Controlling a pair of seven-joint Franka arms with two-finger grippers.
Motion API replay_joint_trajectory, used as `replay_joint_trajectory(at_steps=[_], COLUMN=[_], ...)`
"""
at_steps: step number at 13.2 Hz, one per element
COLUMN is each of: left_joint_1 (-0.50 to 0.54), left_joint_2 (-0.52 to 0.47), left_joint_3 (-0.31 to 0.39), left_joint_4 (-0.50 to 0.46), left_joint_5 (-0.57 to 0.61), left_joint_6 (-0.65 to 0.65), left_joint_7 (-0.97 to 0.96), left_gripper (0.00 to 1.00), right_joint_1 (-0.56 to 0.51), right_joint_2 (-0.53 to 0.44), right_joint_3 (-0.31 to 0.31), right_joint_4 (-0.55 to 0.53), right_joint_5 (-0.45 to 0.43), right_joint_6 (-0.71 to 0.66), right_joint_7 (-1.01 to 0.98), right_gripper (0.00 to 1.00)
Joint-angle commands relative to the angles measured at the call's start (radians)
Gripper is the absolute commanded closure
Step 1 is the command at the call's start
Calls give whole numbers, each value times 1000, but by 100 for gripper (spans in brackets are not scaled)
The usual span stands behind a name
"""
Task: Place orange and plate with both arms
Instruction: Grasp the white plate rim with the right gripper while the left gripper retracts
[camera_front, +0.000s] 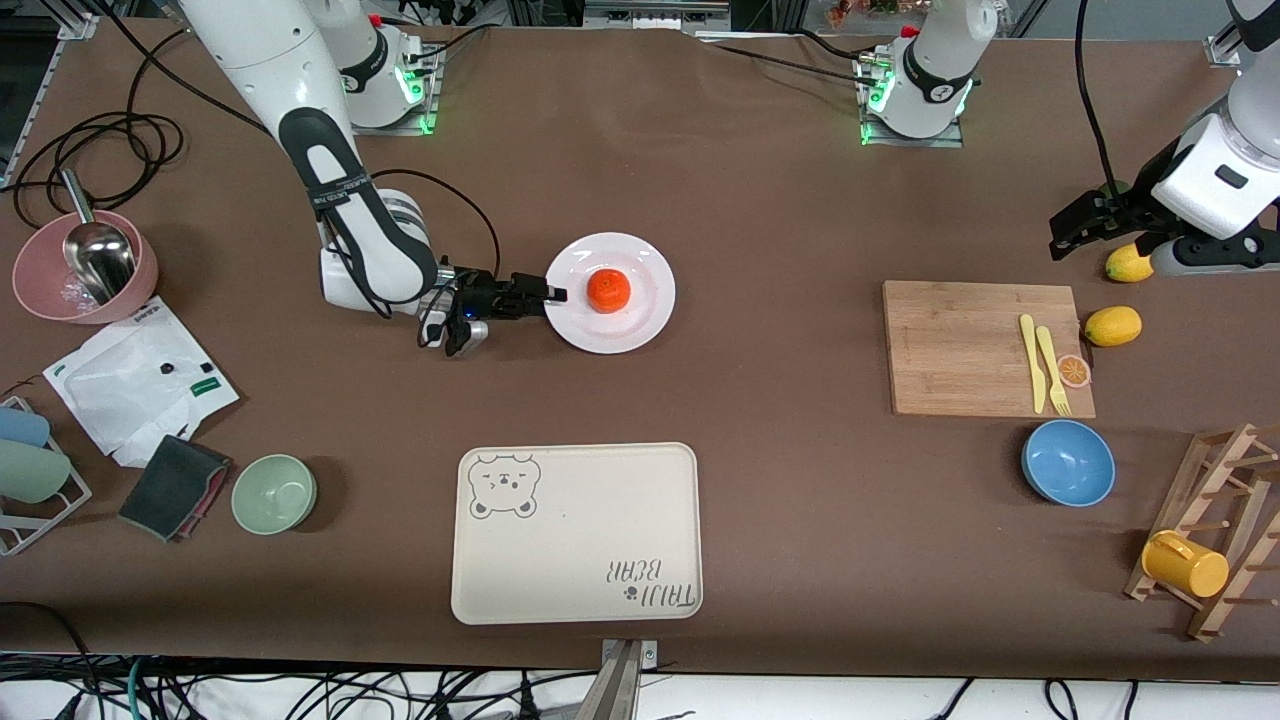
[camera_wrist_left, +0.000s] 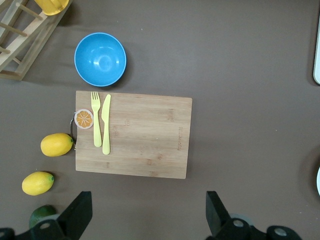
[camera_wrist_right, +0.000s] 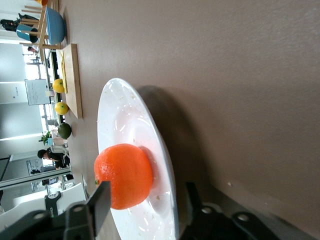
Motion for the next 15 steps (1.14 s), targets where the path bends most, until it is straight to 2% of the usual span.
replay_joint_trajectory(at_steps=[1,2,9,11,15], left_joint_1=[4,4,-1,-1,-1], left_joint_2=[14,15,14,14,14], left_joint_3=[-4,-4,-5,-5,-5], left_joint_4=[33,33,34,34,34], left_joint_5=[-21,-21,-21,-21,-21], left_joint_6=[-26,-26,-47,-47,-46], left_joint_7=[26,26,26,26,25], left_gripper=[0,0,0,0,0], right_joint_1=[6,3,-17,-49,-60], right_joint_2=[30,48,72,56,38], right_joint_3=[0,0,-1,-6,-64], right_joint_4=[20,31,82,109,198], right_joint_5=[9,10,16,18,15], right_joint_6=[-2,-4,-11,-82,-125], right_joint_7=[-91,-125,-131,-81,31], right_gripper=[91,100,100,100,100])
